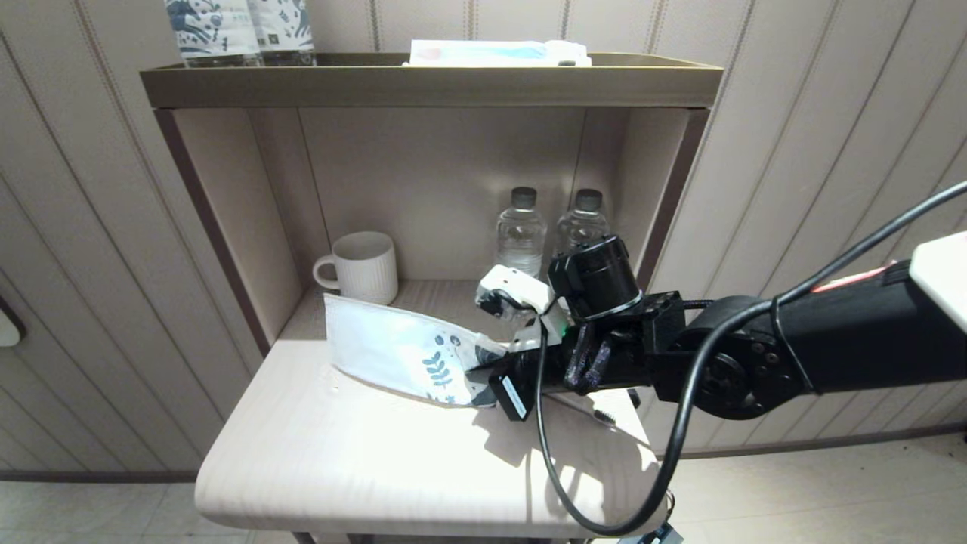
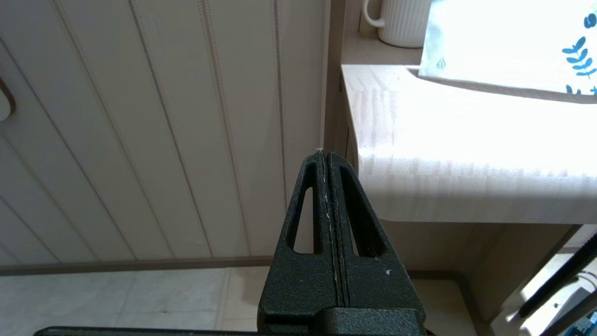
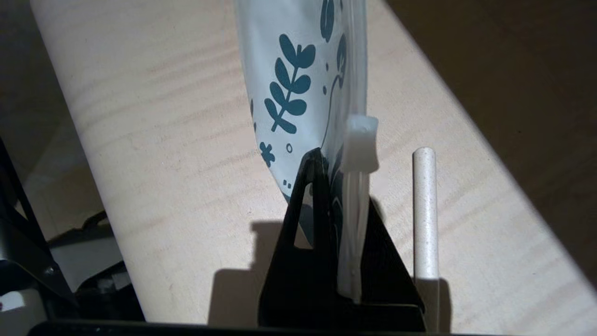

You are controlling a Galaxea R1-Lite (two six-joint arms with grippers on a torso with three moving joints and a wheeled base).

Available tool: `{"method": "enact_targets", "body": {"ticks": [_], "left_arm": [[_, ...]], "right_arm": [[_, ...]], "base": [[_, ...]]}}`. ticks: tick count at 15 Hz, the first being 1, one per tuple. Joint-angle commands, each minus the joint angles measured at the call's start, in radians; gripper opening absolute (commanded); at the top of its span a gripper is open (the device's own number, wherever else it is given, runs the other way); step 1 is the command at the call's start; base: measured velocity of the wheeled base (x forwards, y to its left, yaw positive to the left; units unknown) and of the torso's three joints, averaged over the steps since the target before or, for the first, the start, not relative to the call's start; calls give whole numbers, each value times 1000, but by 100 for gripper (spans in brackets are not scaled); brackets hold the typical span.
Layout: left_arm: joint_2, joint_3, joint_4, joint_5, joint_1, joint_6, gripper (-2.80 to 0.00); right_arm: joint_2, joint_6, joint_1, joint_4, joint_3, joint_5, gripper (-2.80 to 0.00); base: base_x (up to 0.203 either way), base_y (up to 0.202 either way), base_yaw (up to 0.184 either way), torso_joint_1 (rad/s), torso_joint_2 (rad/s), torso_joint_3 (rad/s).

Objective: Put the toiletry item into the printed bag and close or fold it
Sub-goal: Pick up the storage bag, then open the storage bag

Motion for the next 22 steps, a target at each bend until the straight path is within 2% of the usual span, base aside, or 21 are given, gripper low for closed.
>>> {"method": "enact_targets", "body": {"ticks": [1,5,9,11,13,15,18,20,22], "left_arm": [[0,0,-1,0,0,0,-280],[0,0,-4,1,2,0,-280],[12,-1,-1,0,2,4,-280],[77,-99,10,-41,2,-3,-280],[247,-317,22,-165,2,-34,-280],[467,-504,31,-363,3,-57,-280],[799,-754,44,-650,-9,-69,-280],[1008,-950,55,-759,-82,-72,-280],[1202,-1125,84,-813,-195,-43,-280]], "right_arm": [[3,-2,0,-1,3,2,-280],[-17,-1,-3,0,5,2,-280],[-205,-6,-7,18,58,2,-280],[-331,-13,-4,125,69,4,-280],[-404,-71,-1,372,20,20,-280],[-431,-156,-4,542,-53,75,-280],[-397,-213,1,772,-220,99,-280],[-325,-248,14,936,-393,102,-280],[-195,-263,27,1073,-569,103,-280]], "base": [[0,0,0,0,0,0],[0,0,0,0,0,0],[0,0,0,0,0,0],[0,0,0,0,0,0],[0,0,0,0,0,0],[0,0,0,0,0,0],[0,0,0,0,0,0],[0,0,0,0,0,0],[0,0,0,0,0,0]]}}
